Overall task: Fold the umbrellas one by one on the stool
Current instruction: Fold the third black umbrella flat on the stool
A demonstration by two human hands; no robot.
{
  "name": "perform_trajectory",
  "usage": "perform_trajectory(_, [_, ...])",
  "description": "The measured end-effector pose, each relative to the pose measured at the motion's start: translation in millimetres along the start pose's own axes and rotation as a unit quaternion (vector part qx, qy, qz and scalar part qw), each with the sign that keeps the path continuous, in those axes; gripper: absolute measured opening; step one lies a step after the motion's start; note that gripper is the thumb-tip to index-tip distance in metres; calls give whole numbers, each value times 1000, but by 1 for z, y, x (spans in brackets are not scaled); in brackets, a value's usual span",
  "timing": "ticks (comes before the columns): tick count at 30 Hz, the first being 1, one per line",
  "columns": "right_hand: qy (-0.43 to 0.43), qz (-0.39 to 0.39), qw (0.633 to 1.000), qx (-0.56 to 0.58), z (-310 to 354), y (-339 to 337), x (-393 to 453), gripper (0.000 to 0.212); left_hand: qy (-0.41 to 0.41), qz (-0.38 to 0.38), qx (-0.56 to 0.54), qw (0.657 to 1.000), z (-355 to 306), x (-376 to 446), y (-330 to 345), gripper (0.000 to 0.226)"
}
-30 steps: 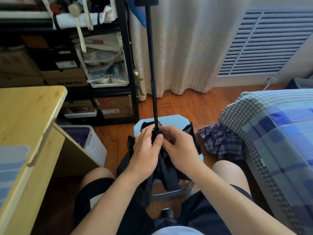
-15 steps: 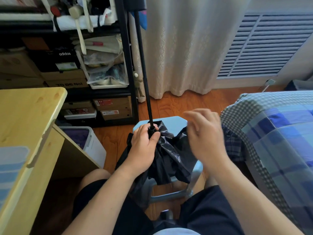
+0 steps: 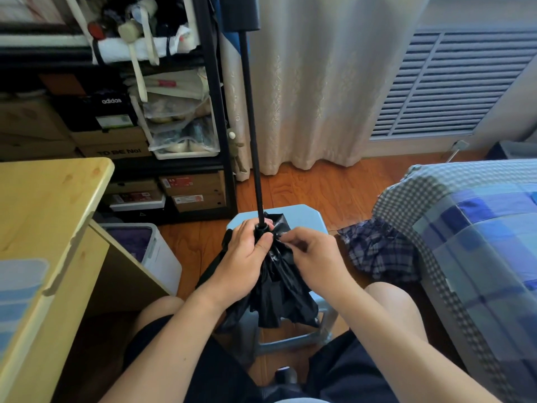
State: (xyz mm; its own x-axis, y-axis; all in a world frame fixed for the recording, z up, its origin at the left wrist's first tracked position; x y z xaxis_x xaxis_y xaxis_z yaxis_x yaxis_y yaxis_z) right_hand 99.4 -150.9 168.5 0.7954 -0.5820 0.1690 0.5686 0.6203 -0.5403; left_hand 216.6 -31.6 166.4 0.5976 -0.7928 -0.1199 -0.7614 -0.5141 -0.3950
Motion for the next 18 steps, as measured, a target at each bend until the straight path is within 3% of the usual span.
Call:
perform_trajectory(5, [1,-3,1000,-1,1,3,6,36,14,20,0,1000,5,-2,3,21])
perform_trajectory(10, [-16,23,1000,11,8,5,5,49,24,-39,-10,999,6,3,10,16])
perform_trajectory(15, [15,80,996,-27,11,-13,13,30,28,-76,7,997,10,16,19,30])
perform_trajectory(18, [-2,12,1000,-26,38,-59,41,16,21,-85,21,996,10,26,20,26])
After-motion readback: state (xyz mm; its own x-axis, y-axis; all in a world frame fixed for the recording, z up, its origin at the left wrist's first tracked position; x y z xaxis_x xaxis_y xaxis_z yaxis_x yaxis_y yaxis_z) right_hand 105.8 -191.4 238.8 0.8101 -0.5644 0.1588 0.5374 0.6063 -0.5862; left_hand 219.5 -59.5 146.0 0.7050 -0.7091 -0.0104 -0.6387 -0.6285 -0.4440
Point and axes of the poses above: each hand's wrist, its own x-axis towards the middle knuckle, its own y-axis out of the palm, z = x × y, the point moved 2 cm from there along x, towards the middle knuckle, and after that the axes turned 6 degrees about -y, right-handed, at the moved point
